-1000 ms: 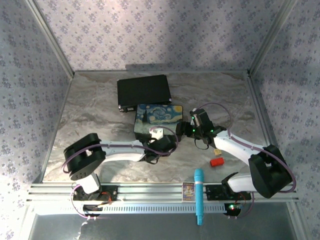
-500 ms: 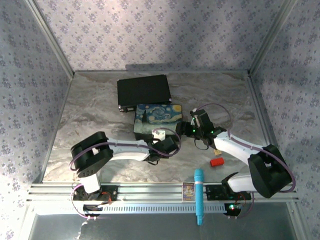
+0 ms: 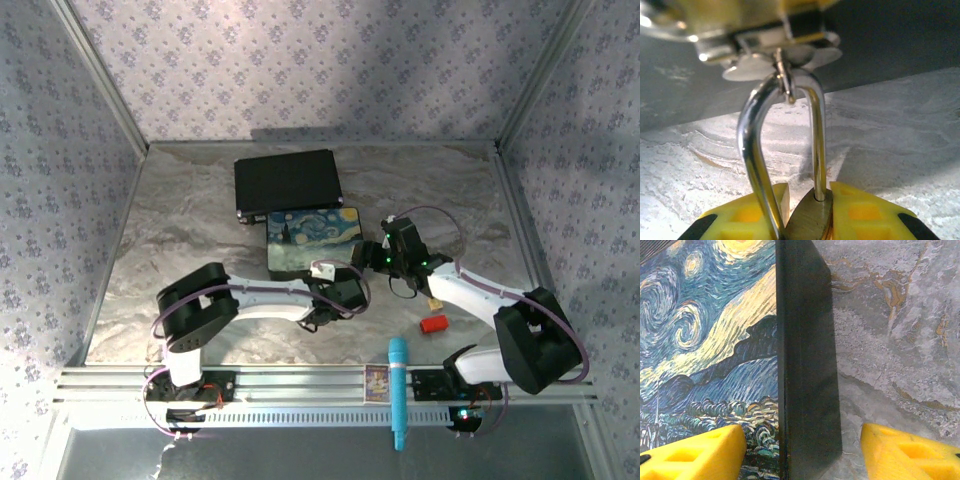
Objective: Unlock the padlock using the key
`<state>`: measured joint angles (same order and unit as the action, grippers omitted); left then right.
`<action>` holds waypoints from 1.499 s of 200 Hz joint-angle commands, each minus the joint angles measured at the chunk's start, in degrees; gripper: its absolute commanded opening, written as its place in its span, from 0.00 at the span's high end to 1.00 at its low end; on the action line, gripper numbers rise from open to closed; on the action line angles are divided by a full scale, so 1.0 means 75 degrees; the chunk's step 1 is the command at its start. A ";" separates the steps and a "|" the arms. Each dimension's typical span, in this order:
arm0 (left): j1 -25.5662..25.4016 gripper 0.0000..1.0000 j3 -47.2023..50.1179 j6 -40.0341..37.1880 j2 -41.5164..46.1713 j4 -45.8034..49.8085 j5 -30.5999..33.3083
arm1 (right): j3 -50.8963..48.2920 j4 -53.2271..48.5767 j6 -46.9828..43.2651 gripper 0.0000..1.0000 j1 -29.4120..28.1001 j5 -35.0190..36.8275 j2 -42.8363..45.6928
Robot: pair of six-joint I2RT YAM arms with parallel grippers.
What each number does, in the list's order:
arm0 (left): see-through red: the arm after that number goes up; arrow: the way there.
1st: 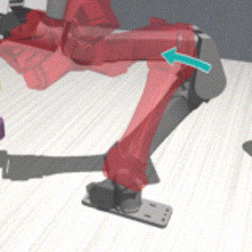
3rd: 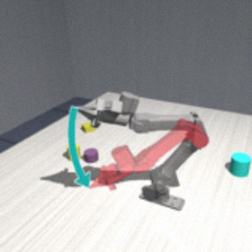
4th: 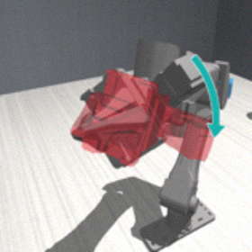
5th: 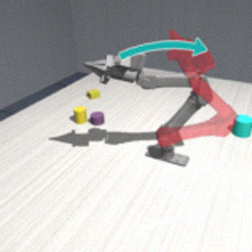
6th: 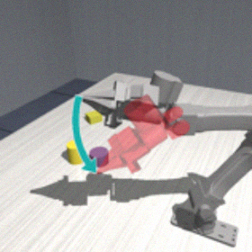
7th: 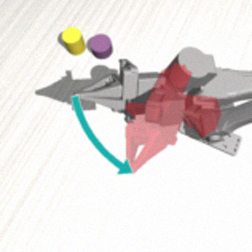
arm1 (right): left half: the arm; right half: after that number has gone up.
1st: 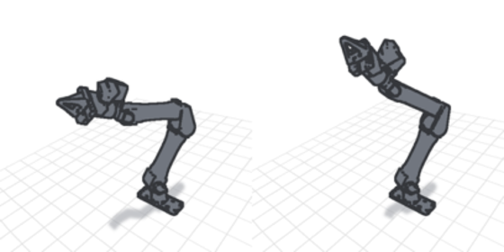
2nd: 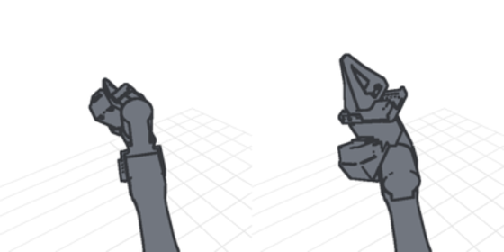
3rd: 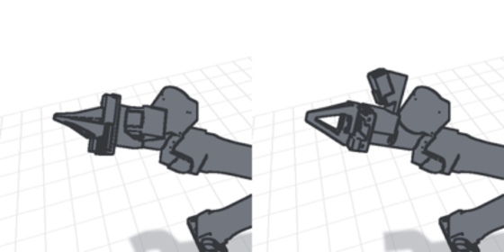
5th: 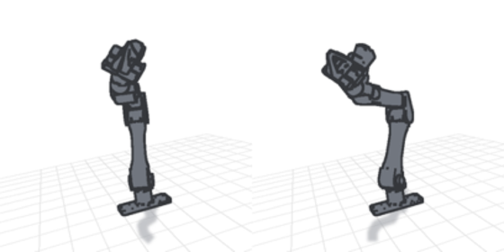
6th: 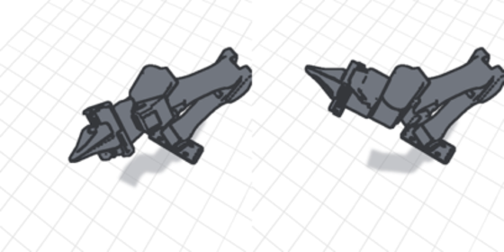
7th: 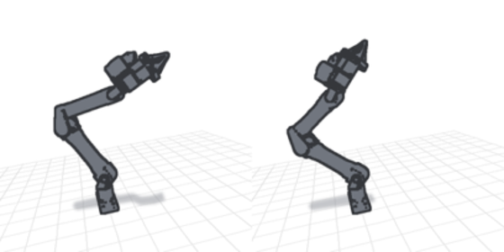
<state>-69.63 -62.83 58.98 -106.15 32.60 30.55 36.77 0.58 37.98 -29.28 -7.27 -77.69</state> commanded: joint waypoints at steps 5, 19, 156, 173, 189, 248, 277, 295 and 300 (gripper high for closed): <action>-0.0170 0.74 -0.0212 -0.0165 -0.0423 0.1331 0.0657 | -0.0486 -0.1647 -0.0178 0.36 -0.0034 0.0185 -0.0522; -0.0226 0.70 -0.0181 -0.0187 -0.0352 0.1147 0.0572 | -0.0463 -0.1656 -0.0170 0.36 -0.0041 0.0157 -0.0518; -0.0900 0.74 -0.1033 -0.0048 -0.0694 0.1844 0.0842 | -0.0442 -0.1698 -0.0110 0.36 -0.0128 0.0235 -0.0517; -0.0897 0.73 -0.1033 -0.0059 -0.0684 0.1777 0.0760 | -0.0427 -0.1709 -0.0099 0.36 -0.0130 0.0221 -0.0508; -0.0900 0.69 -0.0975 -0.0116 -0.0541 0.1686 0.0710 | -0.0406 -0.1716 -0.0115 0.36 -0.0132 0.0201 -0.0465; -0.0895 0.01 -0.0481 -0.0626 0.1370 0.0892 0.0534 | 0.0446 -0.2559 -0.0937 0.27 0.0138 0.0081 0.0312; -0.0848 0.00 0.0001 -0.0727 0.2615 0.0321 0.0348 | 0.0999 -0.3131 -0.1123 0.01 0.0253 0.0225 0.0970; -0.0768 0.00 0.0387 -0.0614 0.3393 0.0222 0.0334 | 0.1211 -0.3466 -0.1219 0.01 0.0257 0.0148 0.1494; -0.0733 0.00 0.0534 -0.0563 0.3644 0.0185 0.0334 | 0.1202 -0.3496 -0.1240 0.01 0.0240 0.0074 0.1686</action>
<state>-75.83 -62.50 54.63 -84.82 35.64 33.69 42.59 -18.72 31.18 -27.70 -6.59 -70.83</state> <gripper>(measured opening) 0.994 0.987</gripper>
